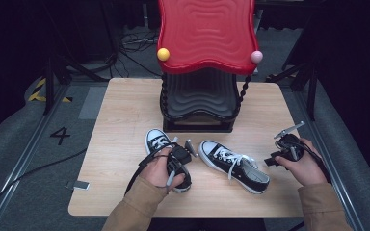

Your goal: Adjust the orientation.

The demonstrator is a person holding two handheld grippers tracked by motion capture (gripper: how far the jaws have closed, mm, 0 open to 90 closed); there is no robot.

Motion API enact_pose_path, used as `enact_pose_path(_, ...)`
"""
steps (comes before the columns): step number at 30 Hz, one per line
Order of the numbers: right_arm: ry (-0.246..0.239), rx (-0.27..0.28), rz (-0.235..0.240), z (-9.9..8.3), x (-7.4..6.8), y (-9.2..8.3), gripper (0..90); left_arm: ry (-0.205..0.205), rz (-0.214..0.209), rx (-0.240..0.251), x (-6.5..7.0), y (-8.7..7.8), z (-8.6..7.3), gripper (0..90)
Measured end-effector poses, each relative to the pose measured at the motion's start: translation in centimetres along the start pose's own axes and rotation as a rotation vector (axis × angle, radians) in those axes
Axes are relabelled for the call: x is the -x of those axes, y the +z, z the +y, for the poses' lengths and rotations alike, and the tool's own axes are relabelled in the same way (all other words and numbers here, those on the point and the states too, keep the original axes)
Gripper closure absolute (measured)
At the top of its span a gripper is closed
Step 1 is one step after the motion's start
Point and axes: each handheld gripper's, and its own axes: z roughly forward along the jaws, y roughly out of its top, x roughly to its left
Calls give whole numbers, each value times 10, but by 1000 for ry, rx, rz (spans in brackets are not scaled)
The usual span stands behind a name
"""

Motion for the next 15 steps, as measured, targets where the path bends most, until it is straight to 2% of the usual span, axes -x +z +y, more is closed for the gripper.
enact_pose_path(5, -11, 7, 8, 8, 1, 2, 559, -8, -9, -10, -3, -12, -19, 793)
enact_pose_path(6, -11, 8, 13, 10, 1, 2, 559, -8, -9, -10, -3, -12, -19, 790)
enact_pose_path(9, -7, 17, 17, 14, 4, 2, 560, -31, -16, -25, -7, -20, -36, 786)
enact_pose_path(15, -14, 25, 20, 21, 6, 3, 560, -78, -12, -45, -11, -27, -55, 773)
